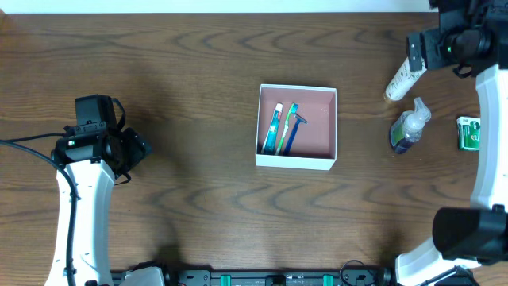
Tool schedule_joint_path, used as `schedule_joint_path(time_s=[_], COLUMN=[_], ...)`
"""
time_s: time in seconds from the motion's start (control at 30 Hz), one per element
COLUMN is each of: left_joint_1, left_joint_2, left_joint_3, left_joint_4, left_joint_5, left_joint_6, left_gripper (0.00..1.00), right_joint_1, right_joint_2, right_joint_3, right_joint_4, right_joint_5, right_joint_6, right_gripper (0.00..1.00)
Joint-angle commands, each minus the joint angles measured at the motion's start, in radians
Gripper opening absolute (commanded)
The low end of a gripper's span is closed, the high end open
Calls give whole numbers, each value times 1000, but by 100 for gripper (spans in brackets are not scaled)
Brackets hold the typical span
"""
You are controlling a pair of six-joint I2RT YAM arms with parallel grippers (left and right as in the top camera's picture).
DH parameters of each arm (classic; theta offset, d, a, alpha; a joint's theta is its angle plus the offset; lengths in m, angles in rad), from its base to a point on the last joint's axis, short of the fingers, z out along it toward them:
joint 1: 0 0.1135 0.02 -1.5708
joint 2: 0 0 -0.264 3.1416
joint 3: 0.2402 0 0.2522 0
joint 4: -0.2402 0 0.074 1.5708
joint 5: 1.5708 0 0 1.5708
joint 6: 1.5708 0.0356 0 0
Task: Pack container
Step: 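Move the right gripper over the foam soap pump bottle, then lower the right gripper and grasp the soap bottle's pump head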
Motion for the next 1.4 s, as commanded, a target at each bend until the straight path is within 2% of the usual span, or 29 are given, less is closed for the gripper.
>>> schedule_joint_path(time_s=[0.0, 0.1, 0.37, 0.5, 0.93, 1.37], left_joint_1=[6, 6, 6, 6, 6, 6], left_joint_2=[3, 3, 3, 3, 3, 3], left_joint_3=[0, 0, 0, 0, 0, 0], left_joint_4=[-3, -3, -3, -3, -3, -3], left_joint_5=[-5, -5, -5, -5, -5, -5], left_joint_6=[-12, -12, -12, -12, -12, -12], left_gripper=[98, 98, 98, 98, 98, 98], right_joint_1=[-18, -28, -29, -29, -60, -70], right_joint_2=[5, -6, 1, 1, 47, 52], right_joint_3=[14, 14, 9, 9, -82, -339], right_joint_4=[-29, -72, -333, -393, -363, -62], right_joint_5=[7, 6, 1, 3, 2, 5], right_joint_6=[10, 43, 46, 46, 103, 135], right_gripper=[99, 99, 99, 99, 99, 99])
